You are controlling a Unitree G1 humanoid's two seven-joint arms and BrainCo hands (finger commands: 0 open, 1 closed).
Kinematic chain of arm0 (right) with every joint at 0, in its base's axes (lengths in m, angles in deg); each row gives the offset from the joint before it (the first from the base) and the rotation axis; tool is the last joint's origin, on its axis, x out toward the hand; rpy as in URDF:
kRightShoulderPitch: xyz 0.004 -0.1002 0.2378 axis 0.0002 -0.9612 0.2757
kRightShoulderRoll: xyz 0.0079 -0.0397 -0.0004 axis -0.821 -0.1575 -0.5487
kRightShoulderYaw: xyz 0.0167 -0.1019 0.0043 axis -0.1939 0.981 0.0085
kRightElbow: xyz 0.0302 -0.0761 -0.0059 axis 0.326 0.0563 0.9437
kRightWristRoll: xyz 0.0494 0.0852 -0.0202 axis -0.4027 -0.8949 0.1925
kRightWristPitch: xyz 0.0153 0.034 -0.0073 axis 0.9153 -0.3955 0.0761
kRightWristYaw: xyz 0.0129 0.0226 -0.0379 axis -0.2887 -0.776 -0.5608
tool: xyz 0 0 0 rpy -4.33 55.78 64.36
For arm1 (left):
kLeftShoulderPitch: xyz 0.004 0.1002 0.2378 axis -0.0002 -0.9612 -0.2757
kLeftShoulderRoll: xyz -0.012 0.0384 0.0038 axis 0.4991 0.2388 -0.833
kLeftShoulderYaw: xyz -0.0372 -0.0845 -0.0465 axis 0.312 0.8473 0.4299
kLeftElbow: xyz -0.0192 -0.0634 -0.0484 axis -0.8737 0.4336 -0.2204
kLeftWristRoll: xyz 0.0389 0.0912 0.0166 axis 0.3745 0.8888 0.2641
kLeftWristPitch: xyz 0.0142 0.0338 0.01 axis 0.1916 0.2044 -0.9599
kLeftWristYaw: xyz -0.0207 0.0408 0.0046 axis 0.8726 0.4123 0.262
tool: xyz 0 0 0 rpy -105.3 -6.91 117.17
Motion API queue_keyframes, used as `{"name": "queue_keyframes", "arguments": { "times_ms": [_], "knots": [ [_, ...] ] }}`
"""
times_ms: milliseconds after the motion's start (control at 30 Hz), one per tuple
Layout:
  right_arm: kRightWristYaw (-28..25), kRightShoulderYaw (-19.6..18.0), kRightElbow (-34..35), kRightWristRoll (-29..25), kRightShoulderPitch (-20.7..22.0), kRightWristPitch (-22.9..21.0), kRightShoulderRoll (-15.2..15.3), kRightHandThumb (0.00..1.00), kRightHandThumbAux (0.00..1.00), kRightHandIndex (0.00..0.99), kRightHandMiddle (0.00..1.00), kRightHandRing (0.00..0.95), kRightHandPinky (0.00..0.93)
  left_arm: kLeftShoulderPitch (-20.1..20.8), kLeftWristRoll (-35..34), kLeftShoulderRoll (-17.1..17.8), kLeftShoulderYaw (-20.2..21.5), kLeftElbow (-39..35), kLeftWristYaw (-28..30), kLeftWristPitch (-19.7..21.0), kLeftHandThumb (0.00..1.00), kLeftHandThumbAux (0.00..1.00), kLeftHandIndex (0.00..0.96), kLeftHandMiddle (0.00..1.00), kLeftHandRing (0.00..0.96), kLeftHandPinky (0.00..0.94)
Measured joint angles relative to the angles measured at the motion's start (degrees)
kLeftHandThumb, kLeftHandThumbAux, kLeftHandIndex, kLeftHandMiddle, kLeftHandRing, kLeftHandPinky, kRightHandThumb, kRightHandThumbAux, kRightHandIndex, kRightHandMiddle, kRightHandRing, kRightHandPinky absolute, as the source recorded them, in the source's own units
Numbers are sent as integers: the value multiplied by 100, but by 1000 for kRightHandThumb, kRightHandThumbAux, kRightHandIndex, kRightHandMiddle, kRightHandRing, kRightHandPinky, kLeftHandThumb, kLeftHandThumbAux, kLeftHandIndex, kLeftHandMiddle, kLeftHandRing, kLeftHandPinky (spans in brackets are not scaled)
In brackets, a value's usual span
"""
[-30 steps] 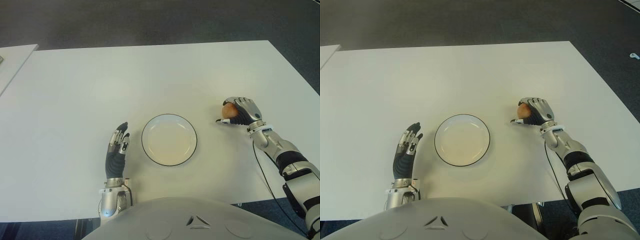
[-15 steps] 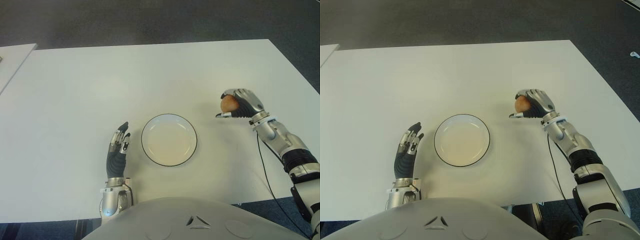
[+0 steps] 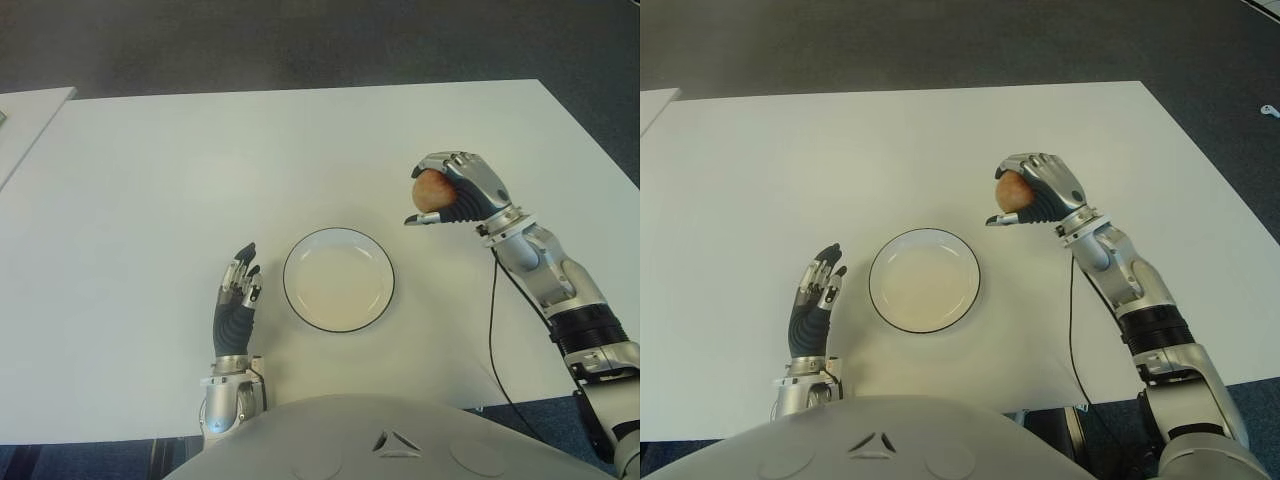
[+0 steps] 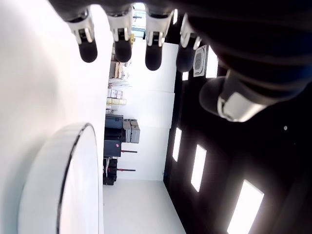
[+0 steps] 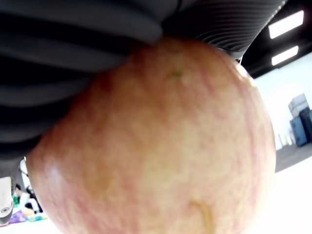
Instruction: Put the apples into the plate.
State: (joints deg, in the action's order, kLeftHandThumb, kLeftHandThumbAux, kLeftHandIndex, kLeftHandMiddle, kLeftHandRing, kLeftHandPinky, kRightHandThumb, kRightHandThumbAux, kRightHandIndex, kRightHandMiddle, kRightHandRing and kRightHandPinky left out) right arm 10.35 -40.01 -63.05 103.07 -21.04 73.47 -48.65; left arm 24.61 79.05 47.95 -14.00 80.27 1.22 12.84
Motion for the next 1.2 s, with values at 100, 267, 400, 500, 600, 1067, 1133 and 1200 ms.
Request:
{"name": "queue_keyframes", "arguments": {
  "times_ms": [100,267,400,500,600,1067,1133,1200],
  "knots": [
    [-144,80,263,108,-29,-143,-213,746,707,441,871,861,840,3,18,-1,-7,15,-21,-48,206,516,139,110,71,74],
    [-281,242,525,286,-11,-158,-480,745,707,441,867,854,829,8,50,-2,-14,62,-24,-104,208,517,139,104,65,59],
    [-438,381,677,413,26,-181,-653,744,708,441,861,846,829,4,90,-2,-13,99,-64,-162,198,516,128,97,59,56],
    [-567,488,784,490,35,-194,-782,742,708,441,858,844,832,5,125,-2,-22,127,-70,-207,193,518,124,95,59,56],
    [-702,560,871,547,34,-203,-886,742,708,441,857,843,833,5,162,-2,-24,154,-74,-249,192,520,123,94,59,56],
    [-928,1028,1286,972,-185,-20,-1086,737,709,440,859,854,856,-5,139,-12,-139,95,-185,-173,231,520,163,122,78,74],
    [-931,1109,1304,1035,-229,29,-1102,737,709,440,859,856,854,-5,101,-13,-189,76,-185,-168,230,521,162,122,78,67],
    [-951,1152,1322,1081,-263,58,-1116,736,709,440,858,857,853,-4,90,-13,-221,61,-187,-170,226,525,156,120,76,66]
  ]
}}
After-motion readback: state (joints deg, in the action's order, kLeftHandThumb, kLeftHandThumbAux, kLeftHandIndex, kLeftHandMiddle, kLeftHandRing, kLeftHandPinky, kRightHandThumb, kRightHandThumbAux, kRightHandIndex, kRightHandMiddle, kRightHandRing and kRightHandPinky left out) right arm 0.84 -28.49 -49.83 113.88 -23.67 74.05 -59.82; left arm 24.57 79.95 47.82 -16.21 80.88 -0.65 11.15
